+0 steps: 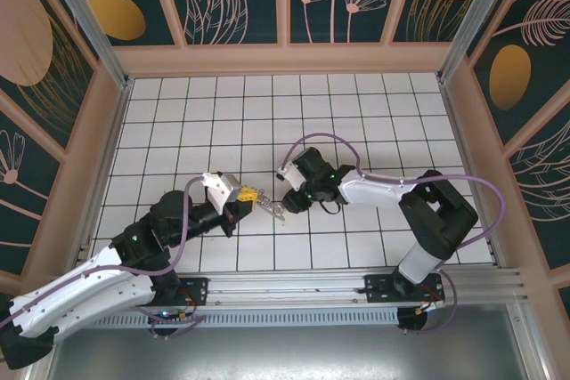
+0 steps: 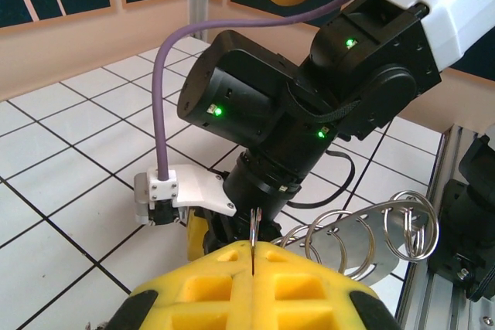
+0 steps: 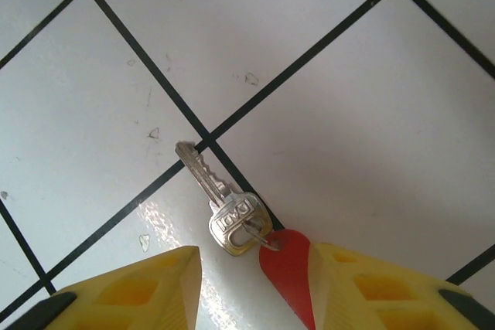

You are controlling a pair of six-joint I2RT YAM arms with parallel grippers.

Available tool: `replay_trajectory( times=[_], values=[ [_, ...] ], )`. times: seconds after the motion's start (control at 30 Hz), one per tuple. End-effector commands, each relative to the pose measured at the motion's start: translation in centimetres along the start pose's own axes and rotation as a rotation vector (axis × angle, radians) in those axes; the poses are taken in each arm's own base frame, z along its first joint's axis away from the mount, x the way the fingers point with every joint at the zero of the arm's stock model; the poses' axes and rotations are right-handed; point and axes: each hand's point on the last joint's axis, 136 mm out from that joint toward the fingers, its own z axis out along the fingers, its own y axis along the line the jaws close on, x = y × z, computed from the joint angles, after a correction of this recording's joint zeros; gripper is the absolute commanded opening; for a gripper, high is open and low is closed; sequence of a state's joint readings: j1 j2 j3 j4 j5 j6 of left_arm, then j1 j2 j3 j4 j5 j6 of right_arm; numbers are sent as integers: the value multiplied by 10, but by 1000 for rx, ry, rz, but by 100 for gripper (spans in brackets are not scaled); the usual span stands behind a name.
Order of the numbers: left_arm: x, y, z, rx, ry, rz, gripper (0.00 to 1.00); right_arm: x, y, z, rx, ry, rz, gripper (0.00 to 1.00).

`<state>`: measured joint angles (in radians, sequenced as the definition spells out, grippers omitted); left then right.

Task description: Put the keys on the keyring

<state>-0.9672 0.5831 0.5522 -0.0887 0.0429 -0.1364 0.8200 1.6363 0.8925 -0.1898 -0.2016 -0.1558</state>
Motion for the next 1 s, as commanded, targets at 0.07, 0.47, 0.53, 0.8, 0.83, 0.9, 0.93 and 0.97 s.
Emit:
replay_trajectory(
  times=[0.07,0.47,0.53,0.8,0.83,0.9,0.93,0.97],
  values=[
    [-11,-3,-2,12,-46,-6,0,-1,-1,-4,29,62,-118,49],
    [-15,-9,-9,52,-87,-33,0,0,-3,12,26,195,-236,51],
    [-17,-10,-10,56,-89,-28,0,1,-3,15,20,218,-243,51],
    [-22,-10,-12,54,-105,-13,0,8,-2,27,5,270,-254,48],
    [-21,-10,-11,53,-104,-14,0,10,-3,27,6,274,-254,47],
    [-20,-9,-10,51,-98,-14,0,11,-3,27,5,274,-255,43],
    [-20,-10,-9,53,-97,-12,0,11,-3,27,5,274,-255,41],
    [-19,-10,-9,53,-95,-12,0,12,-3,27,4,275,-256,39]
  ],
)
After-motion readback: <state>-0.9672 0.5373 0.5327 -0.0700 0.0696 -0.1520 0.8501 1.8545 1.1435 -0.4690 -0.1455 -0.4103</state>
